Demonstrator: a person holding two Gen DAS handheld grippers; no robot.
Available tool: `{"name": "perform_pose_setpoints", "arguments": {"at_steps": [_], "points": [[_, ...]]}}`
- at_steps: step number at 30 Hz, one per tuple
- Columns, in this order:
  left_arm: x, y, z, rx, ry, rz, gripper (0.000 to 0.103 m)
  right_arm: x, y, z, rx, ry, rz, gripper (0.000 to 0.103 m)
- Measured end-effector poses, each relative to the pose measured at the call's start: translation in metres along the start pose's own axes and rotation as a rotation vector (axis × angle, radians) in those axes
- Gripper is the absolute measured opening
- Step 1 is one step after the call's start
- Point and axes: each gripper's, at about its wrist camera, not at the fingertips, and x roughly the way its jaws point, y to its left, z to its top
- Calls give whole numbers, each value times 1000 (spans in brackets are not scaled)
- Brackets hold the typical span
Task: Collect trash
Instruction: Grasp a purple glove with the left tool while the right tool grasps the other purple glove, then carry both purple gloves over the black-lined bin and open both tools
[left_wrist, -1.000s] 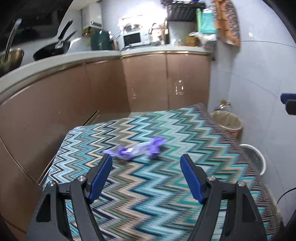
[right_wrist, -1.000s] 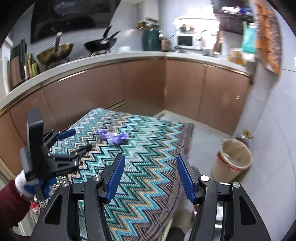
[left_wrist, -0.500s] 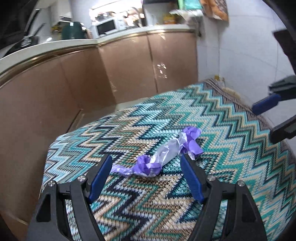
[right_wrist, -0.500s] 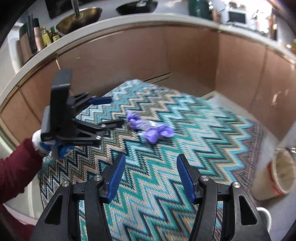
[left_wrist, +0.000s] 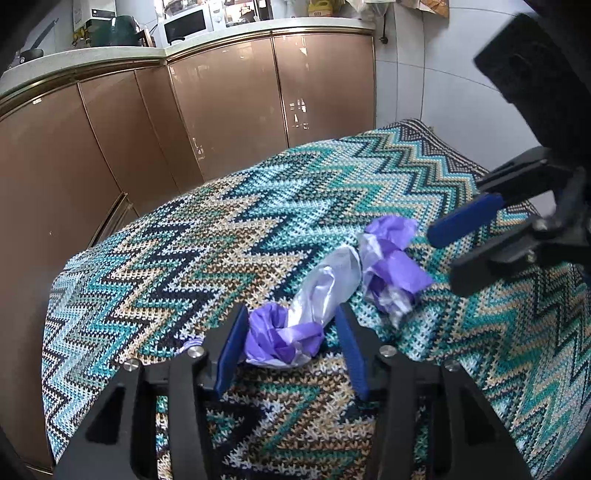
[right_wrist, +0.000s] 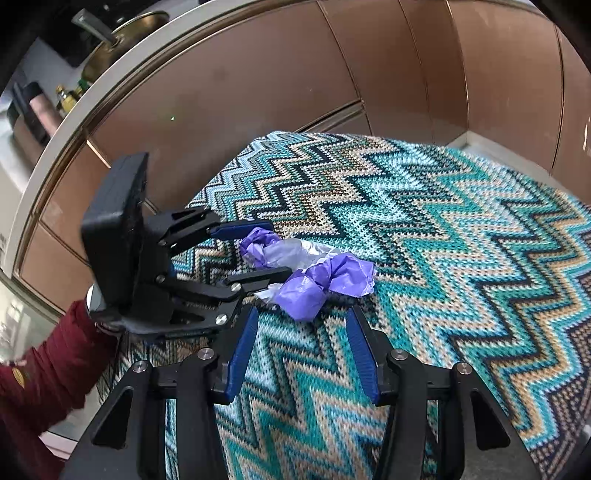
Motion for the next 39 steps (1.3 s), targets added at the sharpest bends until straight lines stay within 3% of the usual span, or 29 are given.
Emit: {"name": "perform_pose_setpoints", "arguments": {"at_steps": [12, 19, 21, 27, 30, 39], "points": [[-1, 3, 0, -27, -10, -16, 35, 40, -18, 21, 97, 18, 65, 50], [-2, 4, -2, -31, -9, -12, 33, 47, -21, 20, 106, -2, 58, 38], [-2, 2, -2, -24, -8, 0, 33, 41, -22, 16, 99, -4, 44, 25], [-3, -6, 0, -5, -5, 53, 32, 9, -15, 4, 60, -17, -2, 24], [-12, -8, -2, -36, -7, 44, 31, -15, -7, -6, 34, -35, -27, 24], [-83, -46, 3, -38, -91, 44, 31, -92, 21, -52, -5, -104, -95, 24]]}}
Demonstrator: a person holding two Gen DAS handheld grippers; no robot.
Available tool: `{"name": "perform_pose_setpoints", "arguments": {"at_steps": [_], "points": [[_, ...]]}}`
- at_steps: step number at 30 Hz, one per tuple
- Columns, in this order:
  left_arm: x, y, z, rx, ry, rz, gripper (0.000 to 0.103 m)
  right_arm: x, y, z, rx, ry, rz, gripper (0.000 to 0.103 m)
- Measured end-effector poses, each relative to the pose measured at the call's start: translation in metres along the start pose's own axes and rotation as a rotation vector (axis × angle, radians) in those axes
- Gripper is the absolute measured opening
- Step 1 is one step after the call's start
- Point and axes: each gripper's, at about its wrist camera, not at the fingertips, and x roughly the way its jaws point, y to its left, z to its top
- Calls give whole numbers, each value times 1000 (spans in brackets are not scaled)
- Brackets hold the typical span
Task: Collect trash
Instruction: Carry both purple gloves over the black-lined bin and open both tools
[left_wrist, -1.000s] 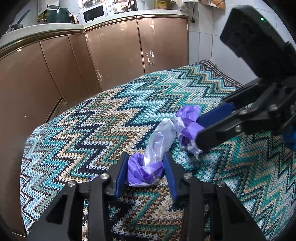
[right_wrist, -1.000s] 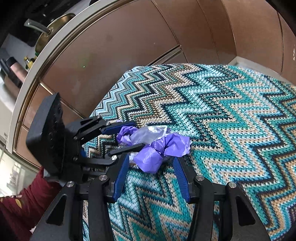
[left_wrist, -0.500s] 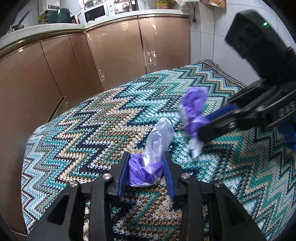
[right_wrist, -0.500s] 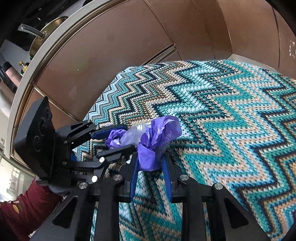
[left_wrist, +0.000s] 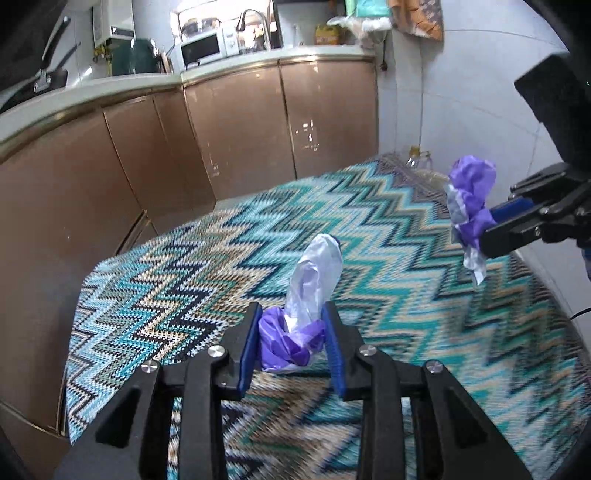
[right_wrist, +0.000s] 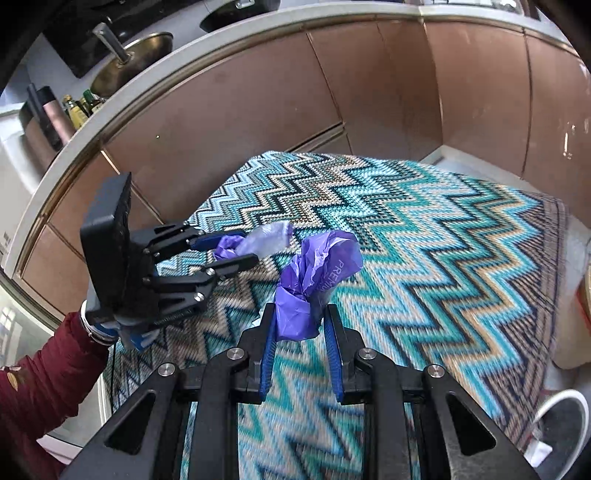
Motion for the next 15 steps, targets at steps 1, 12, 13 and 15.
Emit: {"name": "perform_pose_setpoints", "arguments": {"at_steps": [1, 12, 13, 15], "points": [[-8, -6, 2, 4, -10, 0, 31, -11, 2, -6, 0, -12, -6, 24], [-71, -102, 25, 70, -77, -70, 31, -122, -1, -82, 62, -163, -83, 24], [-75, -117, 28, 80, -81, -82, 31, -134, -5, -91, 75, -181, -99, 24], [-80, -139, 35, 83, -88, -112, 31, -153, -13, -107, 97, -206, -128, 24]]}}
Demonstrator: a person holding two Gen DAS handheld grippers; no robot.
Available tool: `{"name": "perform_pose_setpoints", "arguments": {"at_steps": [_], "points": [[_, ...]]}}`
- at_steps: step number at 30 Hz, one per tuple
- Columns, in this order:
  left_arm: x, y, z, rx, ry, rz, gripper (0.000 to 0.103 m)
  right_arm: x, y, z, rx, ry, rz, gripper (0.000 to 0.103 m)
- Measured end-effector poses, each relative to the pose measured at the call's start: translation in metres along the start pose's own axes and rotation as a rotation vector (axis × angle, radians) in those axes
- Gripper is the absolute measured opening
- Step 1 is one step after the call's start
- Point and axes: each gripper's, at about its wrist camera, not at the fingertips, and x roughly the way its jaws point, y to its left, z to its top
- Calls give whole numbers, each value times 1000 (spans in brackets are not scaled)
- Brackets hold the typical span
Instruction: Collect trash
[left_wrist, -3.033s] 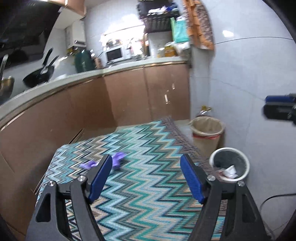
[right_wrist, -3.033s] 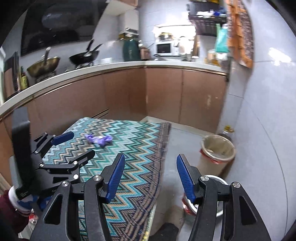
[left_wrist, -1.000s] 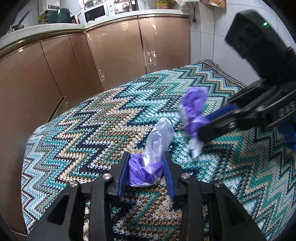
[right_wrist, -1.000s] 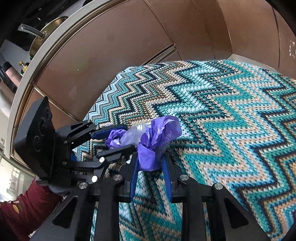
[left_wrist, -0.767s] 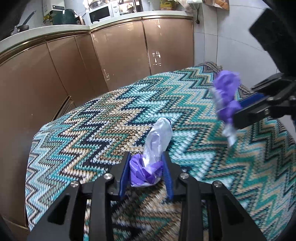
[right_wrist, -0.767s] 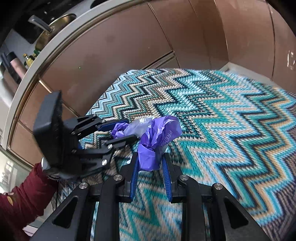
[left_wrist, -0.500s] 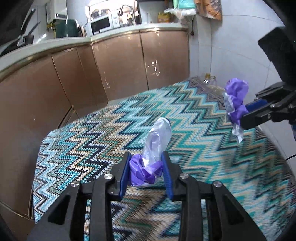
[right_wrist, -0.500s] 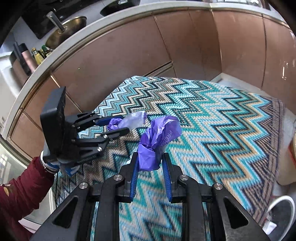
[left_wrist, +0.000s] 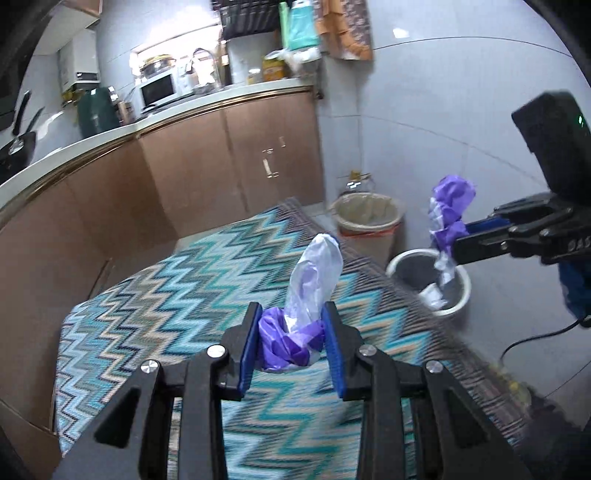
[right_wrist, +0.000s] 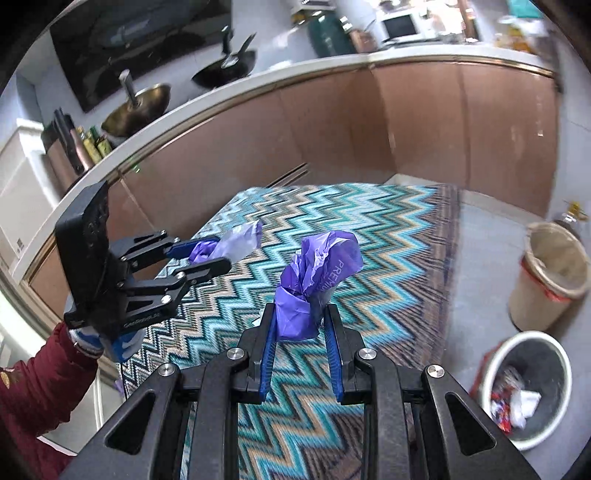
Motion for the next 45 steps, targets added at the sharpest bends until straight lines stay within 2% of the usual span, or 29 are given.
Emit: {"name": "perform_pose_setpoints", "arguments": {"at_steps": [5, 10, 16, 18, 22, 31, 33, 38, 45], "points": [[16, -59, 31, -13, 6, -106, 31, -50, -40, -29, 83, -57, -127, 24], [67, -123, 68, -2, 63, -177, 31, -85, -88, -56, 175, -82, -301, 24], [143, -190, 100, -4, 147, -225, 31, -94, -160, -83, 283, -69, -493, 25], [170, -203, 105, -8, 172, -221, 32, -91, -181, -88, 316, -60, -525, 25], [231, -224, 113, -30, 239, -218, 34, -74, -223, -96, 361, -28, -567, 25], [322, -240, 110, -80, 356, -223, 35, -11, -301, -111, 447, 74, -592, 28], [336, -240, 109, -108, 375, -227, 44, -2, -316, -117, 465, 90, -594, 28], [343, -238, 107, -123, 370, -235, 48, 6, -329, -131, 509, 106, -601, 34], [305, -236, 114, -118, 301, -187, 48, -13, -316, -132, 501, 72, -626, 41]]}}
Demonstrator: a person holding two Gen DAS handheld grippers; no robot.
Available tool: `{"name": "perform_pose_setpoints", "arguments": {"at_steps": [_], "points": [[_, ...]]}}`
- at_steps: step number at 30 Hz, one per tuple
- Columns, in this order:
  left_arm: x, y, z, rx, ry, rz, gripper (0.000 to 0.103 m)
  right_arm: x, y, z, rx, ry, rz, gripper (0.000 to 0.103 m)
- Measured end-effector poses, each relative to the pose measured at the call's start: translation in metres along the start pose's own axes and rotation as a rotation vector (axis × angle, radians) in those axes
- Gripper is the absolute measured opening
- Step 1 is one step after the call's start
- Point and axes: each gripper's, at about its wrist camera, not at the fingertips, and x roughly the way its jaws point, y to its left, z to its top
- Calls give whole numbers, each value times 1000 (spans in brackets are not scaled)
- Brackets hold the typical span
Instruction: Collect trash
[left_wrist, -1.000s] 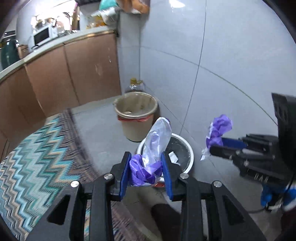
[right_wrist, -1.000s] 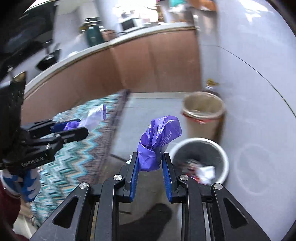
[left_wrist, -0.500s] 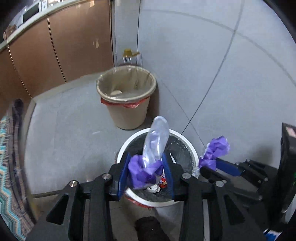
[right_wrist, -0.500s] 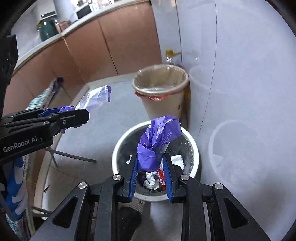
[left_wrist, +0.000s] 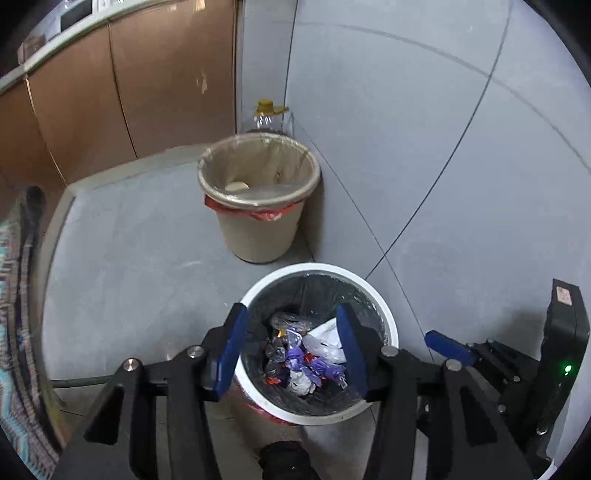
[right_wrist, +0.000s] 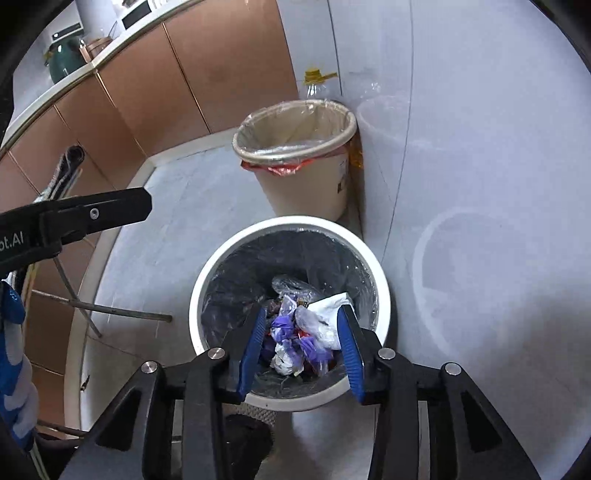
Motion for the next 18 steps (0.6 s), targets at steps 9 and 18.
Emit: {"name": "perform_pose_setpoints", "arguments": {"at_steps": [9, 18], "points": [[-100, -3, -14, 6, -184, 95, 58, -78, 35, -2, -37, -138, -8, 51], [-202, 11, -52, -22, -366, 212, 69, -167, 82, -17, -87, -287, -6, 65]]}}
